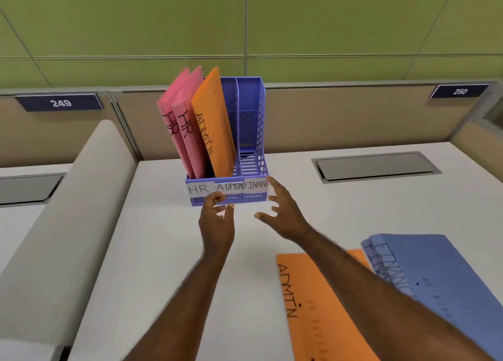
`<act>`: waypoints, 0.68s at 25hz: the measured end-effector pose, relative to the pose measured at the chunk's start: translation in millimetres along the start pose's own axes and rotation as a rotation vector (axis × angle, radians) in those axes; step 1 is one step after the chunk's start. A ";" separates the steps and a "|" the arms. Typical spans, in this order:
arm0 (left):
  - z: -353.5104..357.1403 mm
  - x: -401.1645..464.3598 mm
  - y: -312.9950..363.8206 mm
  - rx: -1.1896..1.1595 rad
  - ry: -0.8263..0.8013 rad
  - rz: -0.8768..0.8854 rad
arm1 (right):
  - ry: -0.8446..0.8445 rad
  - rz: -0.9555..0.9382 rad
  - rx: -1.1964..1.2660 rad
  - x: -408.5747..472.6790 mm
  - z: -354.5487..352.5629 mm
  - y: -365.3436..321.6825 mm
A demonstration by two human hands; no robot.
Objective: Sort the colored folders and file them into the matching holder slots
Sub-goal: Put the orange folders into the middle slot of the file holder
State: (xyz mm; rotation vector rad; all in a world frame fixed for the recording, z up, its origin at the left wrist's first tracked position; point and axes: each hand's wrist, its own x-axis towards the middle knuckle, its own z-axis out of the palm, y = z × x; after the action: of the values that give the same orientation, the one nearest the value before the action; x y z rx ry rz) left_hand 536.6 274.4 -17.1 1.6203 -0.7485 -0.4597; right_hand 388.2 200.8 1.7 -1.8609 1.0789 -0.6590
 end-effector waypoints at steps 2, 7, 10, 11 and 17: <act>-0.4 -39.2 -13.8 0.016 -0.096 -0.032 | 0.049 0.093 0.007 -44.2 -3.5 31.5; -5.1 -114.5 -48.3 0.053 -0.289 -0.097 | 0.157 0.254 -0.039 -138.6 -31.2 93.6; -12.2 -144.2 -58.6 0.089 -0.354 -0.132 | 0.181 0.308 -0.040 -179.4 -49.7 109.5; -14.3 -154.0 -60.7 0.101 -0.369 -0.134 | 0.183 0.314 -0.037 -190.8 -54.7 112.6; -10.3 -217.2 -58.5 0.168 -0.405 -0.151 | 0.150 0.318 -0.090 -249.2 -74.3 127.6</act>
State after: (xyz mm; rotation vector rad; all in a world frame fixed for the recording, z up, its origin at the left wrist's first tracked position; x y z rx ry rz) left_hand 401.3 435.9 -96.7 1.7705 -0.9892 -0.8703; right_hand 156.8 355.4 -78.7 -1.6823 1.4862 -0.5763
